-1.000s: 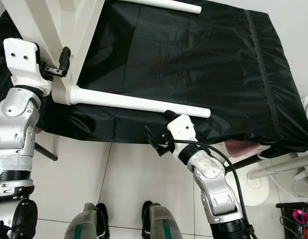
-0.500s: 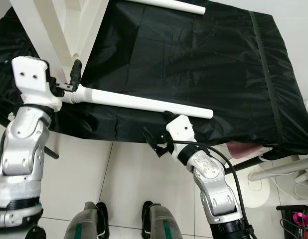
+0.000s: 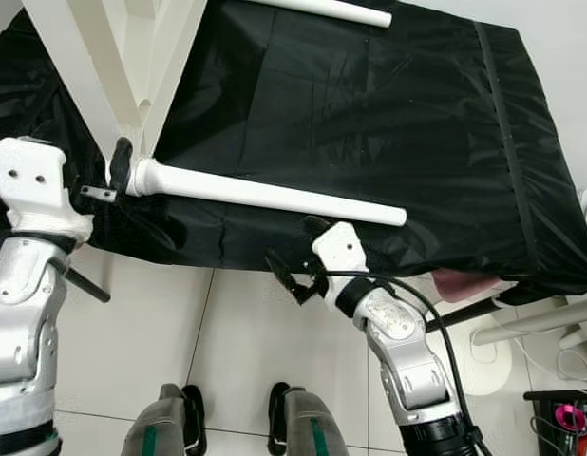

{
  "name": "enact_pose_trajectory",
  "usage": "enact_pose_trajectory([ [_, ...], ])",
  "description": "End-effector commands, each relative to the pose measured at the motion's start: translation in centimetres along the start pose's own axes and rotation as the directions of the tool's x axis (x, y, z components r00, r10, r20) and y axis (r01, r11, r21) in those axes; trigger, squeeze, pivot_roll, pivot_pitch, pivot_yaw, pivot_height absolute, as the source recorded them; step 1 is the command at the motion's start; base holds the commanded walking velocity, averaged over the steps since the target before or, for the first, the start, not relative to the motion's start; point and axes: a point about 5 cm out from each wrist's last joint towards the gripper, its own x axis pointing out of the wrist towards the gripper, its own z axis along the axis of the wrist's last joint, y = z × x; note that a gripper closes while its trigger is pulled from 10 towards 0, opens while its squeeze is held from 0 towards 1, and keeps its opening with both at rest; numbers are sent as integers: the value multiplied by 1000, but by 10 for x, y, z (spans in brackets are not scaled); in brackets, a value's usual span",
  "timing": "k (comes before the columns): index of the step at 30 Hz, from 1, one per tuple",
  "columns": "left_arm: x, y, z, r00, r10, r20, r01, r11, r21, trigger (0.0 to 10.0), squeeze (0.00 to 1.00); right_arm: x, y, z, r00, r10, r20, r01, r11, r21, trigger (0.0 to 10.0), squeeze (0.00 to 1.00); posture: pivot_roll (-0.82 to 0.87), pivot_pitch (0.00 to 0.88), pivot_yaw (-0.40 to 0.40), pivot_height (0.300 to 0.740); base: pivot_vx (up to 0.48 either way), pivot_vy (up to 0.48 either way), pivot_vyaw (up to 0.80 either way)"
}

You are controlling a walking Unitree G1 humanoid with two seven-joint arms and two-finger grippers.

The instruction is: Building children table

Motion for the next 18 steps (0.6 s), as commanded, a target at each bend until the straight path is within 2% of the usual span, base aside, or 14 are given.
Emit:
enact_pose_trajectory([
  [1, -3, 3, 2, 999, 41, -3, -41, 999, 12, 10000, 0, -1, 1, -3, 1000, 12, -5, -12, 1000, 6, 10000, 0, 5, 160, -111, 740, 0, 0, 0],
  [9, -11, 3, 9, 999, 42, 8, -42, 999, 29, 10000, 0, 2, -1, -4, 1000, 22, -3, -22, 1000, 1, 10000, 0, 11, 144, -113, 740, 0, 0, 0],
  [10, -10, 6, 16, 997, 68, 46, -69, 998, 7, 10000, 0, 7, -4, -3, 1000, 18, 8, -18, 1000, -1, 10000, 0, 16, 123, -114, 740, 0, 0, 0],
  [14, -8, 8, 19, 993, 97, 71, -97, 995, -11, 10000, 0, 10, -8, -3, 1000, -3, 17, 3, 1000, 3, 10000, 0, 12, 107, -112, 740, 0, 0, 0],
  [18, -5, -2, 25, 991, 79, 106, -78, 997, -19, 10000, 0, 12, -16, -3, 998, -46, 32, 46, 999, 16, 10000, 0, 3, 73, -92, 740, 0, 0, 0],
])
